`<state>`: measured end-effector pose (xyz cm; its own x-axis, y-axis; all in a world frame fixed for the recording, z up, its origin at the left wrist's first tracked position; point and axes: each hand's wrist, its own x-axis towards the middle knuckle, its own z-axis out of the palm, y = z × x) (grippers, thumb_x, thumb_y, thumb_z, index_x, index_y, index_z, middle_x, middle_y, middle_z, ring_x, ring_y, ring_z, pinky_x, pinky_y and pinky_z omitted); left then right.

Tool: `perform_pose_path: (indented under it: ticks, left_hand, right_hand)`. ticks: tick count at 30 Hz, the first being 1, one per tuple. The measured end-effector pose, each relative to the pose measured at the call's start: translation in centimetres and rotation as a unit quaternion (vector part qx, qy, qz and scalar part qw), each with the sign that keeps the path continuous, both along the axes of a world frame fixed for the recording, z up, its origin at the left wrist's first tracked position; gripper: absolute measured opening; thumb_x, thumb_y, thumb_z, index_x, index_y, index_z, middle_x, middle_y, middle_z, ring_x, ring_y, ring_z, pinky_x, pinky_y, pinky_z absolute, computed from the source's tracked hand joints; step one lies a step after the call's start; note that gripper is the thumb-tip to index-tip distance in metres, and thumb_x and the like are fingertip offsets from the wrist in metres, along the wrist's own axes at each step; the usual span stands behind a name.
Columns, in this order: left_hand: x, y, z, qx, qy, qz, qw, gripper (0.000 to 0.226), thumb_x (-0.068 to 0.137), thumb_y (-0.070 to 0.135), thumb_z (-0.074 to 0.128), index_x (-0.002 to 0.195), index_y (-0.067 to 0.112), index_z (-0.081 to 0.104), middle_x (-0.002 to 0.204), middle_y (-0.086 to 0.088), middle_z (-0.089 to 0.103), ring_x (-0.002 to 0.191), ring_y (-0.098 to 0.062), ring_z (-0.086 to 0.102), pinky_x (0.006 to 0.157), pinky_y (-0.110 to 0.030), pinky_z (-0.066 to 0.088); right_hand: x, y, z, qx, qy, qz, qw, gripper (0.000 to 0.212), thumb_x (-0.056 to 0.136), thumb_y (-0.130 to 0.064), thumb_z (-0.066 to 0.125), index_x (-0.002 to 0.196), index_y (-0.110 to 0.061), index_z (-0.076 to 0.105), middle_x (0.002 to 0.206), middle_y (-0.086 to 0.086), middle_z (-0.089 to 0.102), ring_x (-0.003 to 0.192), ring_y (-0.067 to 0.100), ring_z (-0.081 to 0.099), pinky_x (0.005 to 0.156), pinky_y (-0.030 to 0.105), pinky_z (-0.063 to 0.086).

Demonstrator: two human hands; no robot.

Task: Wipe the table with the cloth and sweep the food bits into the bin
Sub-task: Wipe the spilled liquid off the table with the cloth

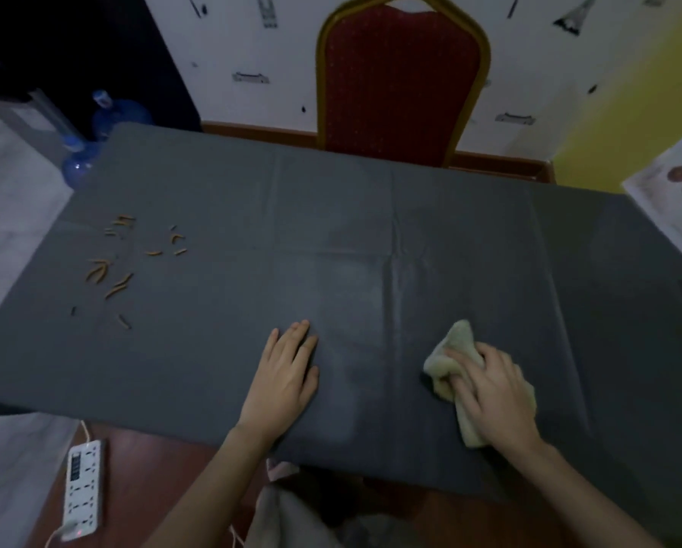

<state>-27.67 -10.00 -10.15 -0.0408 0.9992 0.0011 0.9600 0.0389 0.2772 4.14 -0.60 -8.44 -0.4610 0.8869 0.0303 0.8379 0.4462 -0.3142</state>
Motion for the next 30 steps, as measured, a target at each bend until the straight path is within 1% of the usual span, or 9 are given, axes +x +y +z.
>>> perform_pose_path:
  ticks: [4,6,12,15,17,20,24,27,30]
  left_hand:
    - [0.9,0.1,0.4,-0.002,0.003,0.027,1.0,0.042,0.09,0.026,0.043,0.124,0.006,0.058,0.139,-0.012,0.052,0.132,-0.025,0.044,0.117,-0.042,0.019]
    - [1.1,0.2,0.7,-0.006,0.01,0.036,0.999,0.041,0.087,0.024,0.046,0.123,0.009,0.058,0.138,-0.011,0.053,0.13,-0.024,0.046,0.118,-0.041,0.02]
    - [-2.1,-0.5,0.6,-0.027,0.002,0.037,0.999,0.041,0.09,0.031,0.042,0.125,0.019,0.057,0.144,-0.008,0.047,0.135,-0.022,0.038,0.117,-0.052,0.022]
    - [-5.7,-1.6,0.4,-0.021,0.02,0.051,0.998,0.042,0.091,0.034,0.043,0.125,0.015,0.058,0.144,-0.012,0.047,0.135,-0.025,0.037,0.114,-0.052,0.019]
    - [-8.1,-2.1,0.4,-0.027,0.027,0.072,0.997,0.045,0.092,0.037,0.043,0.127,0.013,0.058,0.145,-0.013,0.046,0.136,-0.027,0.036,0.115,-0.053,0.019]
    - [-11.1,-1.6,0.5,-0.047,0.031,0.094,0.994,0.052,0.093,0.044,0.039,0.135,0.014,0.052,0.151,-0.011,0.039,0.141,-0.027,0.033,0.117,-0.054,0.016]
    - [-13.4,0.9,0.7,-0.043,0.027,0.109,0.993,0.056,0.093,0.045,0.037,0.139,0.014,0.046,0.154,-0.009,0.034,0.143,-0.027,0.029,0.118,-0.053,0.015]
    - [-13.7,2.9,0.5,-0.047,0.049,0.066,0.995,0.056,0.092,0.045,0.039,0.138,0.015,0.047,0.155,-0.009,0.033,0.144,-0.026,0.028,0.117,-0.053,0.016]
    - [-13.8,3.4,0.2,-0.034,0.048,0.055,0.997,0.056,0.09,0.043,0.043,0.138,0.015,0.049,0.154,-0.009,0.036,0.143,-0.024,0.028,0.116,-0.052,0.016]
  right_hand:
    - [-4.7,6.2,0.6,0.01,-0.035,-0.104,0.994,0.036,0.095,-0.032,0.042,0.126,-0.019,0.056,0.113,0.016,0.052,0.097,0.036,0.05,0.08,0.045,0.041]
    - [-8.1,8.5,0.6,0.0,-0.038,-0.105,0.994,0.032,0.097,-0.029,0.048,0.126,-0.018,0.057,0.116,0.018,0.052,0.1,0.038,0.05,0.083,0.047,0.04]
    - [-15.0,5.7,0.1,-0.033,0.022,0.057,0.998,0.039,0.093,-0.044,0.043,0.124,-0.03,0.06,0.115,0.008,0.055,0.1,0.03,0.052,0.084,0.047,0.042]
    - [-13.6,3.0,0.1,-0.033,0.048,0.124,0.991,0.037,0.094,-0.04,0.044,0.126,-0.03,0.06,0.116,0.005,0.056,0.1,0.023,0.051,0.089,0.035,0.033]
    - [-11.5,2.2,0.1,-0.021,0.035,0.15,0.988,0.037,0.094,-0.038,0.046,0.127,-0.03,0.06,0.116,0.005,0.058,0.099,0.023,0.053,0.087,0.034,0.033]
    - [-8.8,3.0,0.0,-0.009,0.01,0.087,0.996,0.039,0.092,-0.039,0.043,0.127,-0.03,0.056,0.11,0.009,0.058,0.091,0.029,0.056,0.076,0.043,0.045]
    - [-10.1,6.4,0.0,0.008,-0.009,-0.035,0.999,0.046,0.092,-0.042,0.037,0.125,-0.018,0.06,0.11,0.018,0.055,0.09,0.036,0.052,0.075,0.046,0.044]
    - [-14.8,9.8,-0.1,0.014,-0.003,-0.048,0.999,0.042,0.092,-0.04,0.041,0.124,-0.019,0.058,0.111,0.019,0.053,0.093,0.038,0.051,0.079,0.047,0.043]
    - [-21.9,11.4,-0.3,0.023,-0.004,0.004,1.0,0.037,0.09,-0.035,0.048,0.122,-0.022,0.06,0.111,0.018,0.055,0.093,0.038,0.053,0.078,0.046,0.043]
